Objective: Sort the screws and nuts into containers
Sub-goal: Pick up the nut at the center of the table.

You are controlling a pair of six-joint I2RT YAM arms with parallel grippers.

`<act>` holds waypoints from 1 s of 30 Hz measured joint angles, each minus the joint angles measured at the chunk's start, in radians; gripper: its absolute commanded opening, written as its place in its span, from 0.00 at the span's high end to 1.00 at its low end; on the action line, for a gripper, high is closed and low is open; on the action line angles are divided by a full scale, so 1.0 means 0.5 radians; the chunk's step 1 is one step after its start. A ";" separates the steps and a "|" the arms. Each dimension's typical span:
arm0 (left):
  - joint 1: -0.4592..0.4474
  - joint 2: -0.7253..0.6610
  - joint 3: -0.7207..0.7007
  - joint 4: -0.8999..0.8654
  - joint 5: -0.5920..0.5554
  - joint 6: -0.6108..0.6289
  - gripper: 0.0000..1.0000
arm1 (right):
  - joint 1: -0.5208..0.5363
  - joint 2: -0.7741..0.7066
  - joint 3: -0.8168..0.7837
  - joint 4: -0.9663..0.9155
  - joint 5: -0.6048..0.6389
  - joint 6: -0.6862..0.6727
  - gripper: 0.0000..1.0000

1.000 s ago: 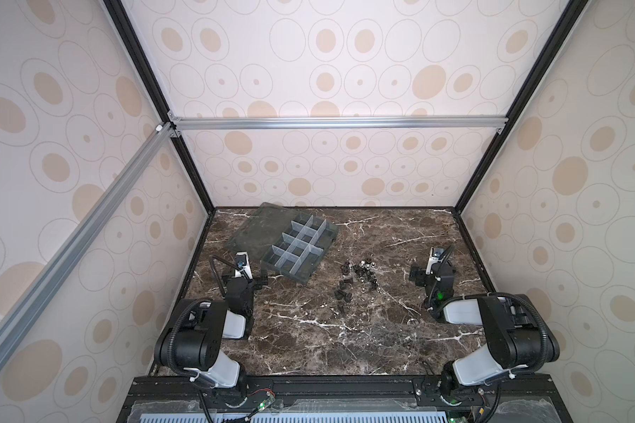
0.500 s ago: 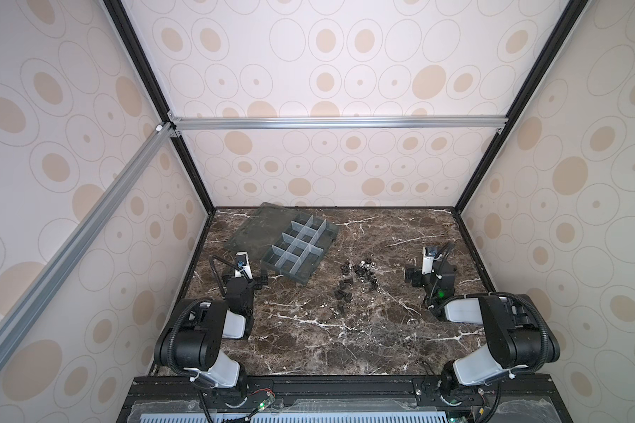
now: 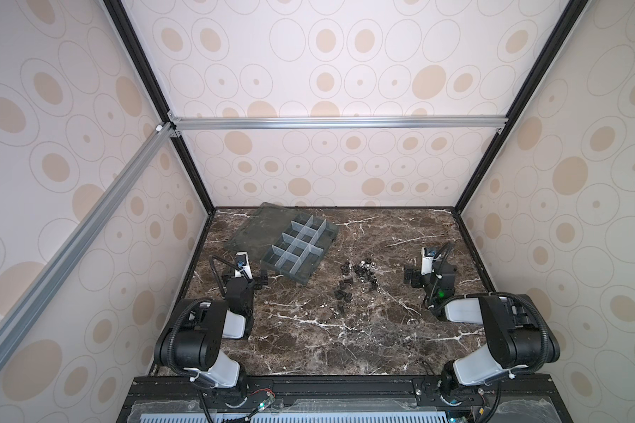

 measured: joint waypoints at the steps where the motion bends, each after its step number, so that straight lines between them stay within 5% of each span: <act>1: -0.008 -0.022 0.001 -0.031 -0.010 0.006 0.00 | 0.000 -0.008 0.000 -0.002 0.024 0.005 0.00; 5: -0.069 -0.500 0.129 -0.625 -0.072 -0.022 0.00 | -0.002 -0.382 0.050 -0.415 0.125 0.064 0.00; 10: -0.121 -0.821 0.990 -1.524 0.008 -0.227 0.19 | -0.005 -0.967 0.411 -0.887 0.024 0.193 0.11; 16: -0.431 -0.349 1.934 -2.215 0.048 -0.289 0.28 | 0.200 -0.705 1.062 -1.375 -0.140 0.246 0.23; 20: -0.668 -0.065 2.001 -2.393 0.162 -0.294 0.28 | 0.320 -0.259 1.411 -1.788 -0.195 0.311 0.32; 23: -0.837 0.167 2.070 -2.535 0.224 -0.280 0.39 | 0.380 -0.004 1.567 -2.055 -0.142 0.342 0.36; 30: -1.207 0.558 2.236 -2.669 0.329 -0.333 0.56 | 0.463 -0.037 1.323 -2.184 -0.054 0.418 0.37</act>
